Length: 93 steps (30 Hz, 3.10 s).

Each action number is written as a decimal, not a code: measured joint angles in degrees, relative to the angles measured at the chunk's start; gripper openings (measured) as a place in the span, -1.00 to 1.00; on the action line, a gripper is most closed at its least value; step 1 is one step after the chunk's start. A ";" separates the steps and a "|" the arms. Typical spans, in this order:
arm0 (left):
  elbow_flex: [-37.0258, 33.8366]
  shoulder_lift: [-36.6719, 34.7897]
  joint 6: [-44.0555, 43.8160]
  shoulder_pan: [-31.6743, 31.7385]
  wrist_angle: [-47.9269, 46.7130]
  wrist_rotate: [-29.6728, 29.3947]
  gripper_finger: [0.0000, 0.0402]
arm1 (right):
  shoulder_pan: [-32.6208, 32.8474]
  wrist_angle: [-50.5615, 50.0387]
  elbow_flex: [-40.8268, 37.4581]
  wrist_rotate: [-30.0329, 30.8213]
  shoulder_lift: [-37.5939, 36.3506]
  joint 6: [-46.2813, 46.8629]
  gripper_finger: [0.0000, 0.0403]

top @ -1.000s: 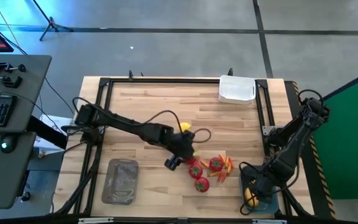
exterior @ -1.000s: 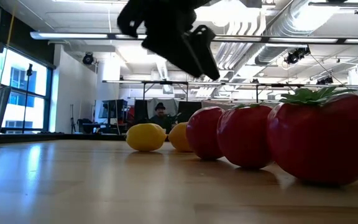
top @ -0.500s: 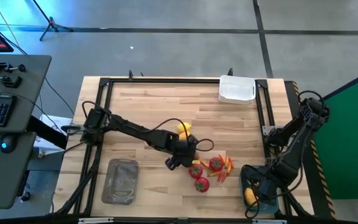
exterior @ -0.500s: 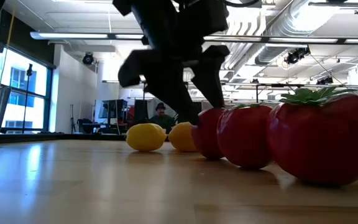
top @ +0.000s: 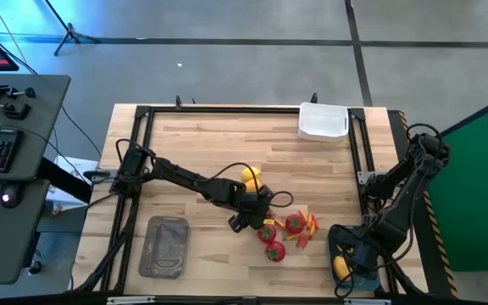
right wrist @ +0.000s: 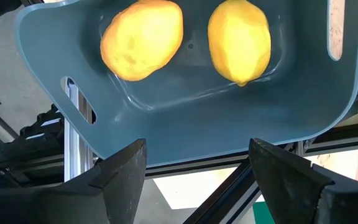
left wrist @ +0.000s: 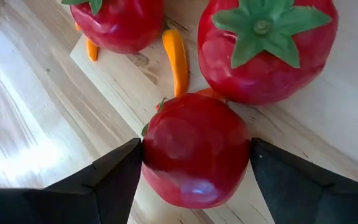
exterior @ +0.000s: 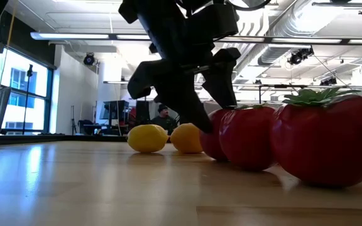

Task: Sort produce into baskets
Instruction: Put the tomato into the white bin

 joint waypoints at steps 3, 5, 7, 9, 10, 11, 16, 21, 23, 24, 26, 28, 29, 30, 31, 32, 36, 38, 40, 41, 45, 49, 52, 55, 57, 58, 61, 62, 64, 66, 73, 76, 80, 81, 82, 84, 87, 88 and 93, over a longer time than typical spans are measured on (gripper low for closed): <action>-0.02 0.03 -0.02 0.17 0.13 0.02 0.34 | 0.02 0.02 0.00 0.00 0.00 0.00 0.35; -0.02 0.03 0.00 0.32 -0.02 0.02 0.28 | 0.02 0.02 0.00 -0.02 0.00 0.01 0.35; -0.02 0.03 0.06 0.40 -0.10 0.02 0.23 | 0.01 0.02 0.00 -0.02 0.00 0.01 0.35; -0.04 0.03 0.07 0.43 -0.11 0.13 0.17 | 0.01 0.02 0.00 -0.04 0.00 0.08 0.35; -0.04 0.03 0.09 0.49 -0.12 0.23 0.15 | 0.02 0.02 0.00 -0.04 0.00 0.19 0.35; -0.05 0.03 0.09 0.51 -0.16 0.26 0.13 | 0.02 0.02 0.00 -0.04 0.00 0.35 0.35; -0.09 0.03 0.11 0.51 -0.24 0.26 0.05 | 0.00 0.04 0.00 -0.06 0.00 1.10 0.35; -0.13 -0.12 -0.50 0.51 -0.14 0.16 0.04 | 0.01 0.05 0.00 -0.07 0.00 1.09 0.35; -0.16 -0.12 -1.18 0.49 0.12 -0.39 0.06 | 0.00 0.10 0.00 -0.12 0.00 1.09 0.35; -0.15 -0.12 -1.29 0.49 0.11 -0.44 0.08 | 0.00 0.17 0.00 -0.27 0.00 1.09 0.35; 0.12 -0.09 -1.37 0.49 -0.32 -0.47 0.13 | 0.00 0.40 0.00 -0.66 0.00 1.09 0.35; 0.54 -0.07 -1.37 0.49 -1.10 -0.63 0.19 | 0.00 0.64 0.00 -1.23 0.00 1.07 0.35; 0.85 -0.05 -1.38 0.50 -1.72 -0.77 0.21 | 0.00 0.86 0.00 -1.54 0.00 1.07 0.35; 1.44 -0.01 -1.38 0.51 -2.76 -0.90 0.23 | 0.00 1.14 0.00 -1.91 0.00 1.07 0.35; 2.20 0.03 -1.45 0.54 -3.97 -1.01 0.25 | 0.00 1.35 0.00 -2.25 0.00 1.07 0.35; 2.92 0.03 -1.81 0.56 -5.53 -1.09 0.26 | 0.00 1.48 0.00 -2.58 0.00 1.09 0.35; 4.45 0.14 -2.89 0.84 -6.68 -1.02 0.28 | 0.00 1.80 0.00 -3.06 0.00 1.07 0.35; 5.16 0.14 -2.91 1.06 -7.46 -0.97 0.29 | 0.00 2.09 0.00 -3.10 0.00 1.07 0.35; 5.25 0.12 -2.91 1.31 -7.93 -0.90 0.29 | -0.05 2.44 0.00 -3.10 0.00 1.07 0.35; 5.25 0.12 -2.89 1.48 -8.29 -0.90 0.29 | -0.04 2.64 0.00 -3.10 0.00 1.08 0.35; 5.25 0.06 -3.15 2.03 -8.80 -0.84 0.29 | -0.04 3.32 0.00 -3.17 0.00 1.18 0.35; 5.25 0.09 -4.43 2.33 -8.82 1.39 0.29 | -0.21 4.03 0.00 -3.21 0.00 1.22 0.35; 5.29 0.40 -3.98 2.31 -8.16 1.54 0.29 | -0.34 4.59 0.00 -3.41 0.00 1.27 0.35; 5.38 1.03 -3.91 2.51 -7.60 1.74 0.29 | -0.72 4.88 0.00 -3.41 0.00 1.28 0.35; 5.46 1.37 -3.96 2.84 -7.53 1.95 0.29 | -1.10 5.05 0.00 -3.41 0.00 1.27 0.35; 5.54 1.84 -3.93 3.10 -7.39 1.95 0.29 | -1.28 5.09 0.00 -3.39 0.00 1.27 0.35; 5.60 2.17 -3.63 3.46 -7.24 1.93 0.29 | -1.92 5.51 0.00 -3.39 0.02 1.27 0.35; 5.60 2.48 -3.54 3.49 -6.89 1.94 0.29 | -2.16 5.61 0.00 -3.40 0.00 1.27 0.35; 5.65 2.66 -3.52 3.49 -6.36 1.79 0.29 | -2.29 5.76 -0.01 -3.41 0.04 1.23 0.35; 5.62 2.81 -3.50 3.55 -6.58 1.88 0.29 | -2.66 6.17 0.00 -3.50 0.02 1.14 0.35; 5.66 4.15 -7.07 4.49 -7.33 4.46 0.29 | -3.25 6.69 -0.02 -3.58 0.02 1.09 0.35; 5.64 4.19 -8.25 4.64 -7.46 4.81 0.29 | -3.48 6.82 -0.02 -3.56 0.02 1.09 0.35; 5.60 4.16 -8.48 4.90 -7.60 4.85 0.23 | -3.45 7.13 -0.02 -3.58 0.02 1.07 0.35; 5.60 4.14 -8.50 4.97 -7.73 4.83 0.20 | -3.45 7.13 -0.02 -3.58 0.02 1.08 0.35; 5.60 4.14 -8.52 5.05 -7.89 4.79 0.17 | -3.45 7.16 -0.02 -3.58 0.02 1.07 0.35; 5.60 4.12 -8.81 5.25 -8.18 4.80 0.09 | -3.45 7.30 -0.02 -3.58 0.02 1.07 0.35; 5.53 3.65 -10.12 5.39 -9.16 4.76 -0.01 | -3.45 7.51 0.08 -3.56 0.02 0.98 0.35; 5.46 3.36 -10.61 5.41 -9.63 4.70 -0.03 | -3.45 7.32 0.48 -3.35 0.02 0.51 0.35; 5.19 1.20 -15.14 6.44 -10.35 7.15 -0.07 | -4.12 5.01 4.75 1.24 0.02 -2.70 0.35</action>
